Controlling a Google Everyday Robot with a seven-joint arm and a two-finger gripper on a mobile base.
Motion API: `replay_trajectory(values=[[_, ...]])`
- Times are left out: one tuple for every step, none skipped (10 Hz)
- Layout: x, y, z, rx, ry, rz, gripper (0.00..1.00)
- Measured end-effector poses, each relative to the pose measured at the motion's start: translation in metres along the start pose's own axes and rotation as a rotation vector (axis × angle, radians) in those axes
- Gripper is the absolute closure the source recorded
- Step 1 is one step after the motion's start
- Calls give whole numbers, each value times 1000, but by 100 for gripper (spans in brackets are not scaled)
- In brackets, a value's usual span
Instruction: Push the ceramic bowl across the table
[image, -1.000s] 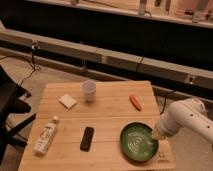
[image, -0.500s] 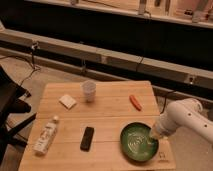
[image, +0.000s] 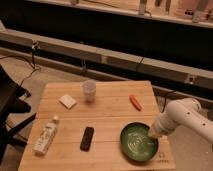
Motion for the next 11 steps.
replay_trajectory(values=[[-2, -1, 1, -1, -3, 1, 96], [-1, -1, 2, -3, -6, 5, 96], [0, -2, 2, -4, -9, 10, 96], [-2, -2, 3, -8, -11, 10, 96], [-3, -3, 4, -10, -15, 11, 96], [-4, -4, 5, -11, -17, 13, 96], [-4, -5, 6, -14, -21, 19, 96], [-4, -6, 7, -16, -25, 24, 96], [-4, -6, 8, -17, -27, 28, 96], [-4, -7, 8, -17, -30, 31, 96], [-5, -8, 8, -17, -32, 32, 96]])
